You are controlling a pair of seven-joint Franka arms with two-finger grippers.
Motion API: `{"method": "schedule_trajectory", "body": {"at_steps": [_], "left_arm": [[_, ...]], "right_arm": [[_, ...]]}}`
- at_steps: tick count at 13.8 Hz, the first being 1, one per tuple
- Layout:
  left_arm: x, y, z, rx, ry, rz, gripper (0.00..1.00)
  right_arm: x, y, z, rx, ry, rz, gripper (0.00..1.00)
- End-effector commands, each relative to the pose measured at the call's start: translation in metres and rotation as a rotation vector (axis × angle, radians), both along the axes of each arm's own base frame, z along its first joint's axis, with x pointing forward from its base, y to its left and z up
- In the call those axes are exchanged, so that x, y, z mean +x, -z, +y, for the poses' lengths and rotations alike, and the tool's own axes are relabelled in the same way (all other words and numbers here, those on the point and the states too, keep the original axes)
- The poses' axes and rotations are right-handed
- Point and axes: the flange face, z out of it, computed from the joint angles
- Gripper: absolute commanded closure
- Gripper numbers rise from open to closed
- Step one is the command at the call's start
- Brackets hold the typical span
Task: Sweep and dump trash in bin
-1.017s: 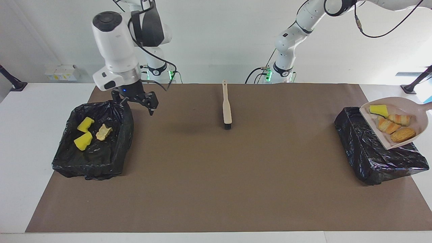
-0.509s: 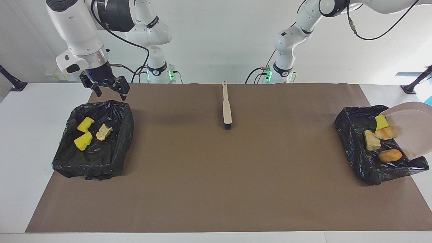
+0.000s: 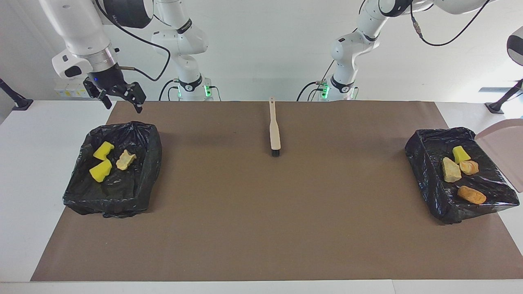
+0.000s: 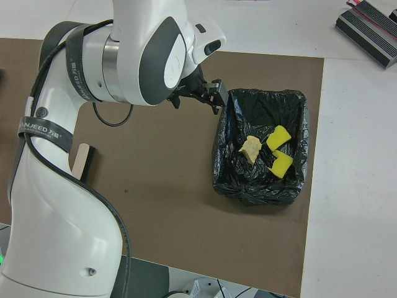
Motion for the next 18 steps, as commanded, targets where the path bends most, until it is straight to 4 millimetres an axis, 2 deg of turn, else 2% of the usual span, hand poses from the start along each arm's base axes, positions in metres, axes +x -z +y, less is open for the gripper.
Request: {"method": "schedule_trajectory", "body": {"at_steps": [1,4,6,8,10,11,13,15,18], "left_arm": [[-0.01,-0.004,-0.019,-0.122,-0.001,-0.049,1.0],[-0.005,0.005,-0.038,-0.292,0.007,-0.079,1.0],[-0.005,0.021,-0.044,-0.438,-0.007,-0.095,1.0],[-0.004,0.04,-0.053,-0.476,-0.01,-0.066,1.0],[0.0,0.075,-0.079,-0.559,-0.052,-0.046,1.0],[-0.001,0.088,-0.083,-0.582,-0.12,-0.061,1.0],[0.003,0.107,-0.109,-0.625,-0.204,-0.087,1.0],[0.002,0.128,-0.123,-0.707,-0.342,-0.128,1.0],[0.007,0.159,-0.173,-0.745,-0.421,-0.154,1.0]], "right_arm": [[-0.004,0.004,0.002,0.019,-0.031,0.014,0.0],[-0.004,0.004,-0.002,0.046,-0.022,0.011,0.0],[-0.004,0.004,-0.002,0.046,-0.026,0.011,0.0],[-0.004,0.003,-0.002,0.046,-0.026,0.006,0.0],[-0.004,0.004,-0.003,0.046,-0.026,0.008,0.0],[-0.004,0.004,-0.003,0.046,-0.026,0.006,0.0],[-0.003,0.003,-0.003,0.046,-0.026,0.003,0.0],[-0.004,0.004,-0.003,0.046,-0.026,0.006,0.0],[-0.005,0.004,-0.003,0.046,-0.026,0.009,0.0]]}}
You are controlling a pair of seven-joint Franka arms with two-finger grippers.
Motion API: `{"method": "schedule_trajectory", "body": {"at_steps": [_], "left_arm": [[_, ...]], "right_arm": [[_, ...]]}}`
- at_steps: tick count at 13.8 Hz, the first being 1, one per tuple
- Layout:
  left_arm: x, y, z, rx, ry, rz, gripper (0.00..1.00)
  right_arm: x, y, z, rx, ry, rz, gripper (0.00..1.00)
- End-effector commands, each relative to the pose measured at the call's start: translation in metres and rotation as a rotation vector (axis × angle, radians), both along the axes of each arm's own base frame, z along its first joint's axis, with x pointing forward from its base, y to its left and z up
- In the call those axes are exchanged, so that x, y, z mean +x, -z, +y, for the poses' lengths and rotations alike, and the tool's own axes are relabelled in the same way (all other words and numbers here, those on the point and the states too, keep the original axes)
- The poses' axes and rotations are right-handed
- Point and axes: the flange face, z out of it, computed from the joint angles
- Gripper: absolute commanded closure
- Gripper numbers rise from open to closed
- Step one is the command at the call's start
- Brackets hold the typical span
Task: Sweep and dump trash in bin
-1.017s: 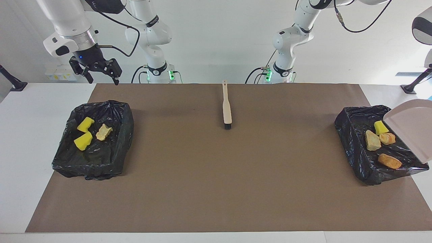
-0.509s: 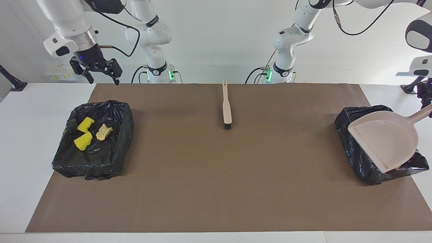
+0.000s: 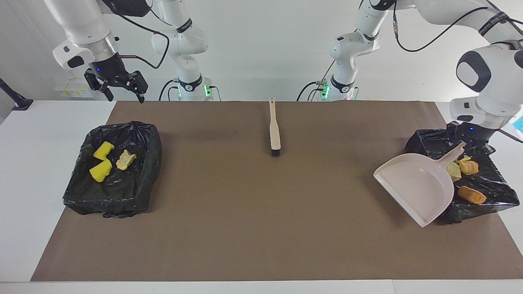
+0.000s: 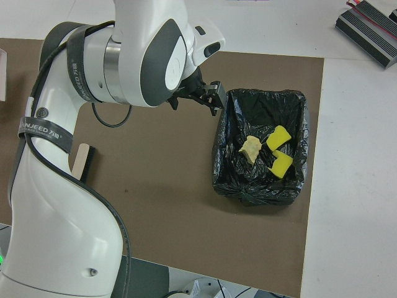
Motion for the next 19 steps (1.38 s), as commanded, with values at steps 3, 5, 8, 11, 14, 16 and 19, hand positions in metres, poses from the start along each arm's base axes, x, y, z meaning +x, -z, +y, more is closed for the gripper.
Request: {"method": "schedule_trajectory", "body": {"at_steps": [3,5,8,11,14,16,19], "left_arm": [[-0.007,0.043,-0.102,-0.057,-0.158,-0.041,1.0],[-0.009,0.043,-0.146,-0.068,-0.262,-0.058,1.0],[-0.021,0.047,-0.229,-0.089,-0.446,-0.08,1.0],[-0.045,0.046,-0.308,-0.115,-0.625,-0.099,1.0],[-0.073,0.057,-0.382,-0.13,-0.731,-0.096,1.0],[-0.08,0.067,-0.413,-0.171,-0.806,-0.117,1.0],[-0.094,0.087,-0.456,-0.189,-0.855,-0.112,1.0]], "right_arm": [[-0.007,0.001,-0.002,0.029,-0.033,0.005,0.0],[-0.009,0.004,-0.002,0.031,-0.06,0.005,0.0],[-0.008,0.005,-0.003,0.029,-0.062,0.005,0.0],[-0.009,0.005,-0.003,0.031,-0.061,0.007,0.0],[-0.009,0.005,-0.003,0.031,-0.064,0.005,0.0],[-0.009,0.006,-0.003,0.031,-0.067,0.008,0.0],[-0.009,0.006,-0.004,0.03,-0.07,0.008,0.0]]}}
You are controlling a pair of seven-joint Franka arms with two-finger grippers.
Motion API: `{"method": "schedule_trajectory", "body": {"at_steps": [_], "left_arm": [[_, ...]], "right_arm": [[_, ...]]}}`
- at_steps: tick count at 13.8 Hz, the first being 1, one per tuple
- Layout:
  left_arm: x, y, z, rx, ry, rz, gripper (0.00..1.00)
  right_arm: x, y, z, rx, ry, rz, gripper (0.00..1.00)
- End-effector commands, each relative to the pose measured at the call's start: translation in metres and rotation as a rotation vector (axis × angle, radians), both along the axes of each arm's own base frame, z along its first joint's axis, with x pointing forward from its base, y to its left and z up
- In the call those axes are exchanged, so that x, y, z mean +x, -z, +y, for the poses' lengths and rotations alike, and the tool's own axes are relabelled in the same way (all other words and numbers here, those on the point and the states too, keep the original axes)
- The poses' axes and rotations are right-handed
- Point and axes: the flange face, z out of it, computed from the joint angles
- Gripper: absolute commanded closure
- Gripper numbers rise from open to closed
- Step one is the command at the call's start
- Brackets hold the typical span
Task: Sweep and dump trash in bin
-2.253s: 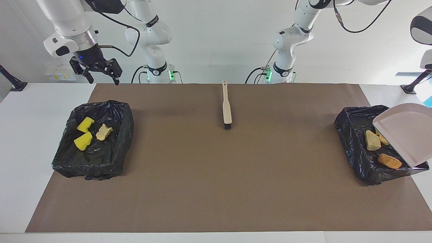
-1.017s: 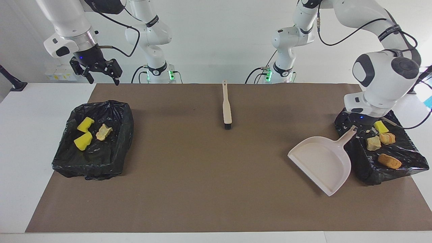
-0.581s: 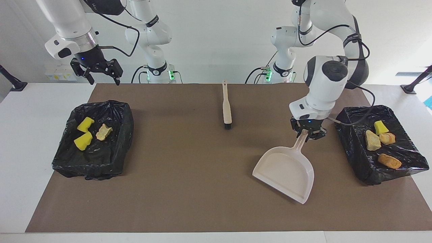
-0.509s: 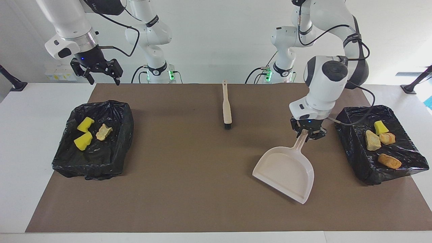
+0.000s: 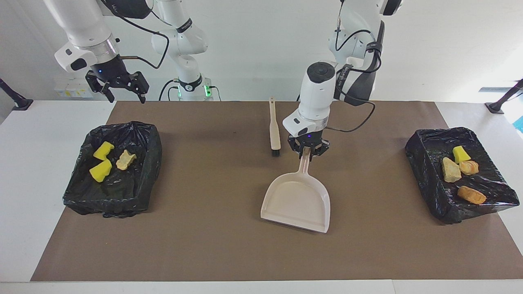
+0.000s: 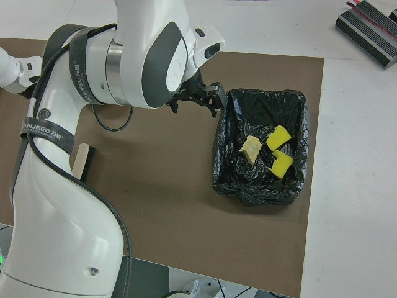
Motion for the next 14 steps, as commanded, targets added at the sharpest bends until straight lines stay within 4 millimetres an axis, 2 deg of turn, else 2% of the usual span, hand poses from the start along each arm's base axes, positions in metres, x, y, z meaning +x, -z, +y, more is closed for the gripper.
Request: {"method": "schedule_trajectory", "body": {"at_steps": [1,2,4,6,9,10,12,13,14], "left_arm": [[-0.014,0.017,-0.034,-0.021,-0.03,0.002,1.0],[-0.019,0.027,-0.044,-0.025,-0.077,0.01,1.0],[-0.029,0.034,-0.056,-0.038,-0.161,0.012,1.0],[-0.034,0.04,-0.059,-0.037,-0.209,0.019,1.0],[-0.035,0.045,-0.057,-0.037,-0.281,0.026,0.42],[-0.035,0.047,-0.057,-0.034,-0.28,0.027,0.3],[-0.036,0.046,-0.055,-0.026,-0.282,0.034,0.27],[-0.035,0.044,-0.053,-0.024,-0.284,0.034,0.04],[-0.034,0.04,-0.049,-0.021,-0.292,0.035,0.0]], "right_arm": [[-0.008,0.001,-0.004,0.028,-0.026,-0.003,0.0],[-0.008,0.0,-0.003,0.03,-0.027,-0.005,0.0],[-0.008,0.0,-0.003,0.03,-0.027,-0.005,0.0],[-0.008,0.0,-0.003,0.03,-0.027,-0.005,0.0],[-0.009,0.001,-0.003,0.03,-0.027,-0.003,0.0],[-0.009,0.0,-0.003,0.029,-0.027,-0.003,0.0],[-0.009,0.001,-0.003,0.03,-0.027,-0.002,0.0],[-0.009,0.001,-0.003,0.03,-0.027,-0.003,0.0],[-0.009,0.0,-0.003,0.029,-0.024,-0.003,0.0]]}}
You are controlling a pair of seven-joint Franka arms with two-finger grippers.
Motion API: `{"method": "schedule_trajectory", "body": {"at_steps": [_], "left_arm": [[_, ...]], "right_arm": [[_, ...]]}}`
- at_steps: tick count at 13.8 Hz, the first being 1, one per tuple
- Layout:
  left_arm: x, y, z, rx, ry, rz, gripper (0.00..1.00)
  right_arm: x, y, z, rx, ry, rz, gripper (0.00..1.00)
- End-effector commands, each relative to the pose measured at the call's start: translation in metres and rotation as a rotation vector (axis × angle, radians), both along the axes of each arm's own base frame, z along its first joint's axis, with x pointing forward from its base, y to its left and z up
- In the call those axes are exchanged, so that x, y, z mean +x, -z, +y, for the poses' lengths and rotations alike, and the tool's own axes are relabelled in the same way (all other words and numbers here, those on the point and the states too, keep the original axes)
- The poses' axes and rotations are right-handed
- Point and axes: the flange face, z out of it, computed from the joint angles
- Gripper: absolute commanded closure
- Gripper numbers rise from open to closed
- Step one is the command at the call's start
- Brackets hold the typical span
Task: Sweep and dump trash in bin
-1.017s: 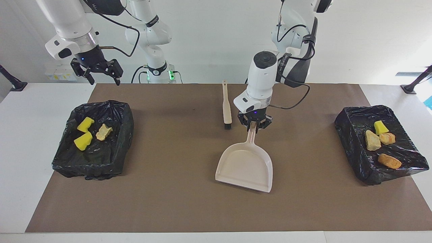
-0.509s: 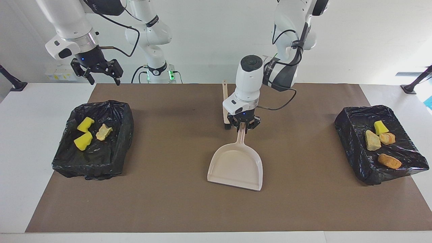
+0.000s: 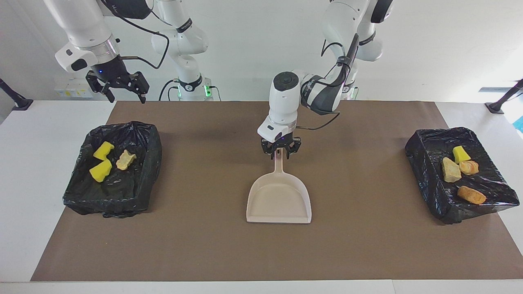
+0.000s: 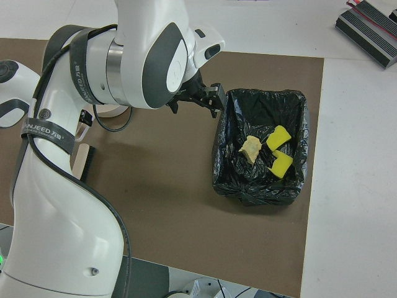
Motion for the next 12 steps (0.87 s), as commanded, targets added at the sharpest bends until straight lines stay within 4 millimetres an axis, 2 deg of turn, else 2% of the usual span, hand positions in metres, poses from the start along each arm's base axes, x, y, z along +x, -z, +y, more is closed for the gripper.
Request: {"method": "schedule_trajectory", "body": {"at_steps": [1,3,6,12], "left_arm": [[-0.001,-0.008,0.011,0.007,-0.029,0.011,0.0],[0.005,-0.022,0.024,0.009,-0.048,0.005,0.0],[0.024,-0.033,0.053,0.018,-0.091,0.007,0.0],[0.086,-0.078,0.155,0.034,-0.022,-0.006,0.0]], "right_arm": [[-0.008,-0.002,-0.002,0.028,-0.019,-0.007,0.0],[-0.006,-0.003,-0.003,0.027,-0.018,-0.009,0.0],[-0.008,-0.003,-0.011,0.01,-0.015,-0.004,0.0],[-0.009,-0.001,-0.011,0.012,-0.013,-0.004,0.0]]}}
